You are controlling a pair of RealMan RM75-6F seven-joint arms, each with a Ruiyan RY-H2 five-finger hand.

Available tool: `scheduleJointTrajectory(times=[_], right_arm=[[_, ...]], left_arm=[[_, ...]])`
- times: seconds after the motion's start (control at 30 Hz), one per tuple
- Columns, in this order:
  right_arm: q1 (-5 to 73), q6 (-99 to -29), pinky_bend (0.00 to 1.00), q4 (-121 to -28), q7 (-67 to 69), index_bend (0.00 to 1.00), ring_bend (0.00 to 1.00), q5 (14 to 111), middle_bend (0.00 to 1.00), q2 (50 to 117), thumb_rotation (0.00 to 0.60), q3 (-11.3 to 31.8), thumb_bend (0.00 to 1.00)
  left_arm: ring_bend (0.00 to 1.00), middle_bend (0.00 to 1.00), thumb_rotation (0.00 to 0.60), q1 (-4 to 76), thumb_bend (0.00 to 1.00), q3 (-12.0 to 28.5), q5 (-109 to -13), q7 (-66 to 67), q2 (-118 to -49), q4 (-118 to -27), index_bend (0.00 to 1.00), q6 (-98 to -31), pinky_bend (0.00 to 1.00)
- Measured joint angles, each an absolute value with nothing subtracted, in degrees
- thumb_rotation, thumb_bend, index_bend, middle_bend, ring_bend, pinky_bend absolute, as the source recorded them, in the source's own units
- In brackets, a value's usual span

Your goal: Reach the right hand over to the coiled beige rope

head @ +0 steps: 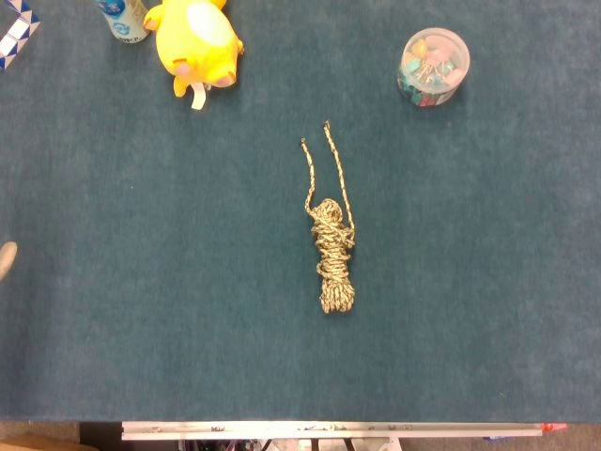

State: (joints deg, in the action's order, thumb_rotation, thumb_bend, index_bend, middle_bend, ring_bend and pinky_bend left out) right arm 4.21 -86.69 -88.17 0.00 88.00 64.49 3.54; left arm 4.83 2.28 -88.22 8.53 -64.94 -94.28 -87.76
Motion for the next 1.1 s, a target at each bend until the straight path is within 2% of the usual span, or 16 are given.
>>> scheduleJointTrajectory(times=[0.53, 0.7, 0.9, 1.0, 1.1], right_arm=[[4.94, -86.14, 0.14, -86.7, 1.38, 0.01, 0.08, 89.01, 0.2, 65.61, 0.6, 3.31, 0.22], [5.41, -86.17, 0.18, -86.32, 1.97, 0.03, 0.12, 90.56, 0.21, 66.06, 0.6, 3.01, 0.22], [7.09, -86.68, 0.32, -85.03, 3.04, 0.08, 0.26, 95.76, 0.23, 67.86, 0.6, 2.19, 0.22], [8.75, -86.4, 0.42, -84.43, 3.44, 0.11, 0.38, 98.59, 0.24, 69.08, 0.6, 1.71, 0.22], [10.5, -86.03, 0.58, -84.1, 3.96, 0.11, 0.52, 101.4, 0.24, 70.1, 0.6, 1.29, 0.28]], left_arm=[[0.0, 0.0, 0.6, 4.23, 0.23, 2.04, -88.55, 7.93, -64.69, -94.32, 0.0, -88.59, 0.0], [0.0, 0.0, 0.6, 4.16, 0.23, 2.01, -88.65, 7.82, -64.38, -94.54, 0.0, -88.65, 0.0], [0.0, 0.0, 0.6, 3.77, 0.23, 1.91, -88.86, 7.44, -63.76, -94.87, 0.0, -89.27, 0.0], [0.0, 0.0, 0.6, 3.55, 0.23, 1.82, -89.11, 7.26, -63.51, -95.02, 0.0, -89.59, 0.0], [0.0, 0.0, 0.6, 3.39, 0.23, 1.73, -89.31, 7.3, -63.31, -95.29, 0.0, -89.84, 0.0]])
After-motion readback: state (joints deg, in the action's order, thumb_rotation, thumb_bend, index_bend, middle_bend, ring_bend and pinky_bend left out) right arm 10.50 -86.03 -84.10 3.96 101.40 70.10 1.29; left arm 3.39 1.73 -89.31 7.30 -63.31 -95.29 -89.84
